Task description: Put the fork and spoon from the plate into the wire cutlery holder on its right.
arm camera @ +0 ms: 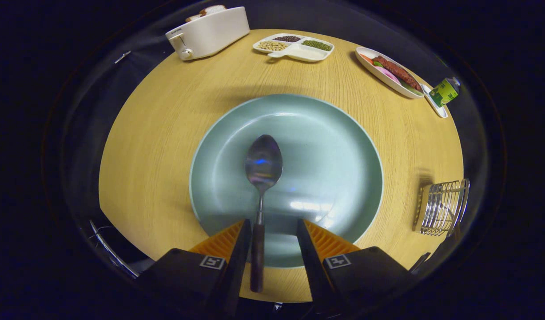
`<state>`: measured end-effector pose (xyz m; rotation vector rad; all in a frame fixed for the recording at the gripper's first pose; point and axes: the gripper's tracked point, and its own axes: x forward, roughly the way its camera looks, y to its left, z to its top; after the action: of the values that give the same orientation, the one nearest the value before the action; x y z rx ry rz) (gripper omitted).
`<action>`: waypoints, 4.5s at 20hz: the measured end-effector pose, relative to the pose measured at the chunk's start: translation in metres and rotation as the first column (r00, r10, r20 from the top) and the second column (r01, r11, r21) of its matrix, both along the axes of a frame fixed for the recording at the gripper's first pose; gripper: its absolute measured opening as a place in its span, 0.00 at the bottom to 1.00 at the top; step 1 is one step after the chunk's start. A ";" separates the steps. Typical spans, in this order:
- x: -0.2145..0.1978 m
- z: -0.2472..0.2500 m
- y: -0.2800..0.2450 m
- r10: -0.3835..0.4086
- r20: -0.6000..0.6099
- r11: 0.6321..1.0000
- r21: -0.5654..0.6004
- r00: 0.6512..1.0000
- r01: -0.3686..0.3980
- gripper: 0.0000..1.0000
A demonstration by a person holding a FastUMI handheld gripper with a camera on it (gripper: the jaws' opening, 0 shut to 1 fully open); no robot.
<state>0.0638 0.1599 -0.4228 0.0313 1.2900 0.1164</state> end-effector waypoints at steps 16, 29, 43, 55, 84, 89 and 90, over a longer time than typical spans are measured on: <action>-0.007 0.056 -0.016 0.097 -0.028 0.977 0.192 0.995 -0.089 0.07; -0.042 0.195 -0.188 0.239 -0.011 0.960 0.155 0.971 -0.234 0.07; -0.079 0.109 -0.286 0.167 -0.448 0.986 0.084 0.878 -0.144 0.07; -0.060 0.109 -0.283 0.116 -0.516 0.993 0.080 0.848 -0.087 0.33; -0.015 0.533 -0.278 -0.190 0.908 0.978 0.207 0.373 -0.005 0.99; -0.039 0.587 -0.300 -0.151 0.984 0.982 0.138 0.095 0.131 0.99; -0.044 0.587 -0.299 -0.149 0.987 0.978 0.138 0.066 0.156 0.99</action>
<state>0.0194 -0.1394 0.1643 0.0700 -0.2034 -0.0714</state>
